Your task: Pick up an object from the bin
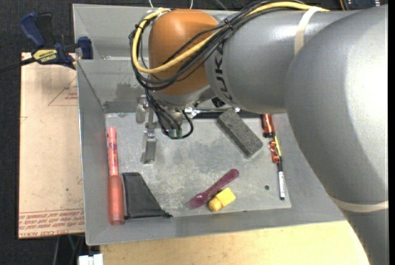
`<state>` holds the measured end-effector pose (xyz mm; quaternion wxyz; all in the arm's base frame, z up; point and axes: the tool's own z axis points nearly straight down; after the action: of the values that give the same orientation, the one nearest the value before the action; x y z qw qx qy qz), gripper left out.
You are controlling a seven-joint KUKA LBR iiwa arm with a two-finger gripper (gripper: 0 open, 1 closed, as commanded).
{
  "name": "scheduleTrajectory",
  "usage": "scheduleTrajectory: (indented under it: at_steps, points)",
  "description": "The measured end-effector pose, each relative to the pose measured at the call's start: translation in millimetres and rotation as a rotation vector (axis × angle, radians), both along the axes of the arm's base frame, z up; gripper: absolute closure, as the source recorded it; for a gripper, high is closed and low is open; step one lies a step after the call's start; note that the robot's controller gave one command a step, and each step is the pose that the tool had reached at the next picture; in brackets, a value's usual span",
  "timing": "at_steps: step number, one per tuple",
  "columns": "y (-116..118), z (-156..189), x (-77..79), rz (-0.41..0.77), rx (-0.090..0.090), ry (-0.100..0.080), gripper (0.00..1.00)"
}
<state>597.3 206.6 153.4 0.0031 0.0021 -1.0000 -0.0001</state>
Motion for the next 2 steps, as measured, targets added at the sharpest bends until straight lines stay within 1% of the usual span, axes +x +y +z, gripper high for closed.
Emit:
scheduleTrajectory:
  at_steps: [1, 2]
  points:
    - [-1, 5, 1.6, -0.005, 0.001, -0.007, 0.0]
    - [-12, -84, -68.3, -0.115, 0.001, 0.0, 0.0]
